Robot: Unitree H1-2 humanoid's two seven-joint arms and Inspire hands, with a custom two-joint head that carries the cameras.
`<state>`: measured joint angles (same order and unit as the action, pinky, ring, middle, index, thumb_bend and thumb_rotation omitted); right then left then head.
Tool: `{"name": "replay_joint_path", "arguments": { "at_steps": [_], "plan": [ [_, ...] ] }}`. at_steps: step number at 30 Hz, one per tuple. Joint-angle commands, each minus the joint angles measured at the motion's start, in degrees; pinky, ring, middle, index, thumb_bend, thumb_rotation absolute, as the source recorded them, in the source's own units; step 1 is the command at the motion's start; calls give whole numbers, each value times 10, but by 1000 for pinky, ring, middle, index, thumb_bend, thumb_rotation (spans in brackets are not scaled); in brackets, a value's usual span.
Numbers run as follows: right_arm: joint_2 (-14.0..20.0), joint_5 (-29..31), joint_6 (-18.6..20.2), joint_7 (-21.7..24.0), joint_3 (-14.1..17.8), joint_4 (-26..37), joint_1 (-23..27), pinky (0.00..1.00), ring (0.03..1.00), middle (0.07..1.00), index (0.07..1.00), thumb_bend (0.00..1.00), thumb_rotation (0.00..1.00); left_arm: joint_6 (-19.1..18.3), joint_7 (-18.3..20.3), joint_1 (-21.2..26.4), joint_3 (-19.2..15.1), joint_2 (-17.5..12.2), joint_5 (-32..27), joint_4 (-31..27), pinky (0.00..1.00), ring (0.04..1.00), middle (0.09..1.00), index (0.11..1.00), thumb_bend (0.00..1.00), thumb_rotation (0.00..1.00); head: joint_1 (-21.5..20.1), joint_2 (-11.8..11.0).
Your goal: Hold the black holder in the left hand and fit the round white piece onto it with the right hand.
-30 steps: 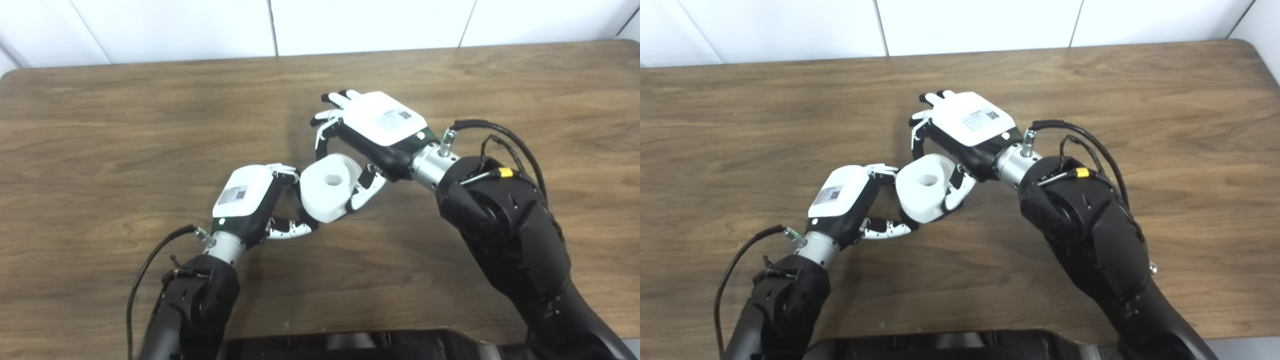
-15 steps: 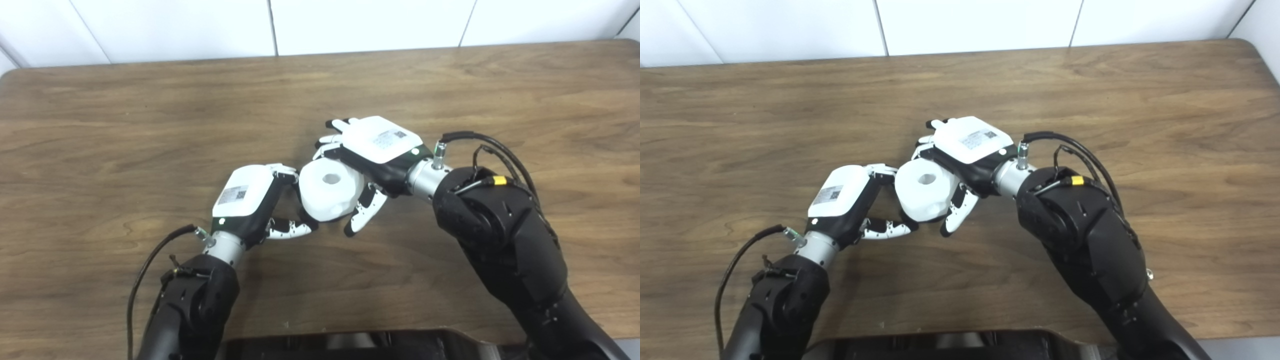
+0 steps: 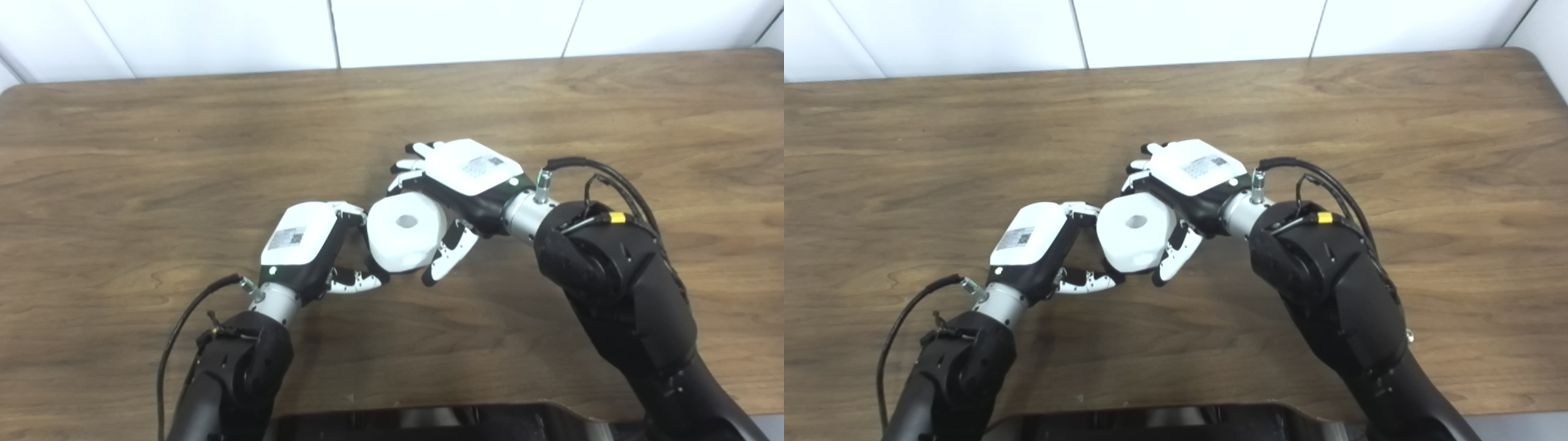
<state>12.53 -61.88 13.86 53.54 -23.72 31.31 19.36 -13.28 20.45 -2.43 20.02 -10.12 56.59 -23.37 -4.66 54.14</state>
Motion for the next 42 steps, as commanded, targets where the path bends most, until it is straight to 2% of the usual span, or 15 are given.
{"name": "replay_joint_path", "arguments": {
  "at_steps": [1,11,24,29,35,42],
  "plan": [
    [-6,-5,-11,-13,8,11,24,998,1000,926,775,980,348,-8,24,-2,5,-3,0,2,829,838,761,486,521,55,0,0],
    [-10,-1,-8,-10,21,10,39,1000,1000,940,786,990,348,-7,22,-1,6,-3,4,7,824,836,761,486,521,54,1,-1],
    [-8,25,21,14,54,22,60,1000,1000,947,819,1000,346,-4,18,0,4,-5,1,12,823,837,761,486,522,54,2,-6],
    [-2,34,45,49,69,34,76,1000,1000,951,830,1000,353,-4,18,-1,2,-5,-1,12,827,838,762,486,521,54,3,-5],
    [24,45,92,121,90,53,121,1000,1000,955,852,1000,383,-4,18,-1,-1,-7,-2,12,831,841,764,486,521,55,2,-5],
    [45,52,119,143,98,59,142,1000,1000,967,858,1000,357,-4,19,-2,-2,-6,-2,12,824,837,759,486,521,55,1,-5]
  ]
}}
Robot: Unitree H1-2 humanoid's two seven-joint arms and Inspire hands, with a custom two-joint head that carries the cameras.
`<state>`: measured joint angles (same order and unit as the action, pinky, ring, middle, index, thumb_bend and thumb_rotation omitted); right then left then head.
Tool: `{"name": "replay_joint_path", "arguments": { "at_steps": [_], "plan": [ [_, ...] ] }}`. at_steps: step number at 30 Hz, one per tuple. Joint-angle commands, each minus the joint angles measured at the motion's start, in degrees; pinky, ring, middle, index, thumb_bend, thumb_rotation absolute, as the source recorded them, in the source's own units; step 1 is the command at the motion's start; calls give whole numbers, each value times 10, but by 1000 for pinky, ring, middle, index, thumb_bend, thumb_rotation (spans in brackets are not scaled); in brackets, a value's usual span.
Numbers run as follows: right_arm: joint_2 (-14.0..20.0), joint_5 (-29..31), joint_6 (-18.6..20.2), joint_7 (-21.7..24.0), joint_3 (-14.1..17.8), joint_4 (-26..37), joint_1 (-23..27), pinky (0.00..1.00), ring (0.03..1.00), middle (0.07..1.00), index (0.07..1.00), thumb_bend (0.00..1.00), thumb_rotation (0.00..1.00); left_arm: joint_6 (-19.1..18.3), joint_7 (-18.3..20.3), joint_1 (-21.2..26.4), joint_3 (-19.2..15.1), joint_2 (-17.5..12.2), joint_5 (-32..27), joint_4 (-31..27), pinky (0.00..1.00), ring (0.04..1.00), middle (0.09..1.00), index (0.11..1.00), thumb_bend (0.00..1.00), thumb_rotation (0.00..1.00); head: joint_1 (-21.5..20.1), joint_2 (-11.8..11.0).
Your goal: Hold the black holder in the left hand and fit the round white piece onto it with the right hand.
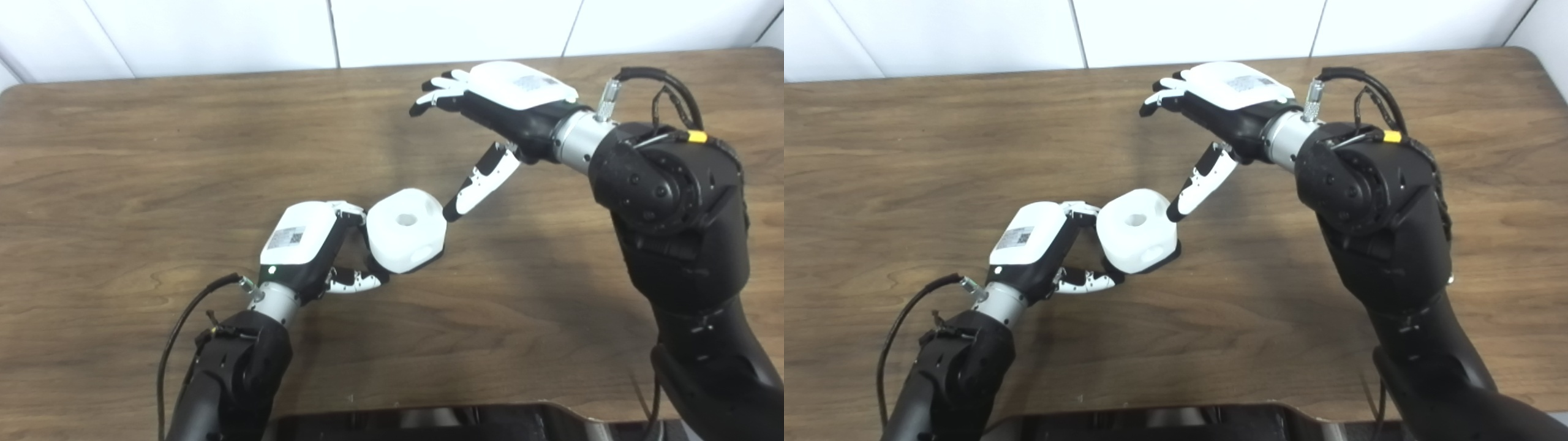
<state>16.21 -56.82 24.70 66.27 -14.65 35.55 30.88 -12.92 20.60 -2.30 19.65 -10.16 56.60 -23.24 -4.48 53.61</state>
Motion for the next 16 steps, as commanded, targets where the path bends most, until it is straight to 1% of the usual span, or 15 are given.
{"name": "replay_joint_path", "arguments": {
  "at_steps": [1,8,12,16],
  "plan": [
    [12,2,12,20,7,16,29,1000,1000,967,858,1000,355,-8,18,-3,2,-6,-2,10,825,837,759,486,521,55,0,0],
    [30,8,21,46,9,9,44,1000,1000,966,863,1000,364,-7,17,-2,0,-7,-5,12,820,838,759,486,521,55,0,-1],
    [37,10,21,57,21,12,48,1000,1000,965,862,1000,362,-5,13,-3,-3,-7,-8,14,823,837,757,486,521,54,-2,-1],
    [40,10,21,58,34,15,48,1000,1000,969,868,1000,340,-5,15,-2,-4,-9,-6,14,821,836,758,486,521,55,-2,-1]
  ]
}}
